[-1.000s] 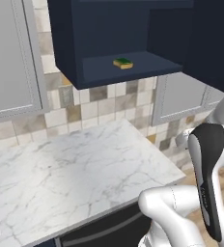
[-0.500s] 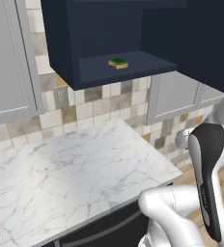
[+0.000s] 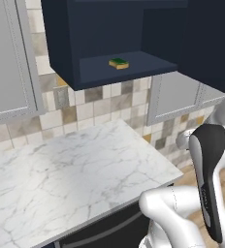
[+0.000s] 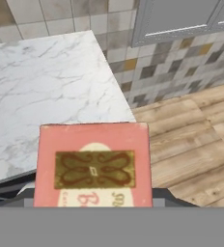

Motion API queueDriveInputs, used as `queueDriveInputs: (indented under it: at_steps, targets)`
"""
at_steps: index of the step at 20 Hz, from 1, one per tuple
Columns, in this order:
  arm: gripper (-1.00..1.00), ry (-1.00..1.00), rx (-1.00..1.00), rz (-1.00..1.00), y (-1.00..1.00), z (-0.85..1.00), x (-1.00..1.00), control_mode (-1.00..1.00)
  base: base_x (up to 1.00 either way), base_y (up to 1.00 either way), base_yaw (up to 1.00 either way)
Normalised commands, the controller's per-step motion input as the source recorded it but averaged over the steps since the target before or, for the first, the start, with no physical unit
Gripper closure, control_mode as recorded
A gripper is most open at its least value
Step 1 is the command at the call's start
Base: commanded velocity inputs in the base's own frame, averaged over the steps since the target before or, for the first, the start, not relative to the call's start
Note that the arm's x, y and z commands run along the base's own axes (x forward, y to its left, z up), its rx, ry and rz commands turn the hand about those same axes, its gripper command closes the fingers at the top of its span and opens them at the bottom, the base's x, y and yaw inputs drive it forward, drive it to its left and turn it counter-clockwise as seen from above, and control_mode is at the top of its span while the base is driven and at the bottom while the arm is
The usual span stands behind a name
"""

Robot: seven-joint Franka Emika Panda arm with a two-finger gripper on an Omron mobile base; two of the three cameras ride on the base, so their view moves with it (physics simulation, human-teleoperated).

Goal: Pick up the sponge and bar soap from the sink, and place them back in the cabinet, and close the cabinet door.

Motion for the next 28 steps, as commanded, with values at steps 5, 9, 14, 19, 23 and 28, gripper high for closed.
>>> queueDriveInputs:
  at_steps: [5, 9, 14, 19, 23, 28]
  targets:
    - [1.00, 0.00, 0.00, 0.00, 0.00, 0.09, 0.00, -1.00, 0.00, 0.00, 0.00]
    - [1.00, -0.01, 0.00, 0.00, 0.04, 0.36, 0.02, -1.00, 0.00, 0.00, 0.00]
    - [1.00, -0.05, 0.00, 0.00, 0.11, 0.40, 0.06, -1.00, 0.00, 0.00, 0.00]
    - [1.00, -0.13, 0.00, 0.03, 0.11, 0.23, 0.39, -1.00, 0.00, 0.00, 0.00]
    - [1.00, -0.17, 0.00, 0.04, 0.02, 0.22, 0.30, -1.00, 0.00, 0.00, 0.00]
    - [1.00, -0.20, 0.00, 0.03, 0.00, 0.21, 0.24, -1.00, 0.00, 0.00, 0.00]
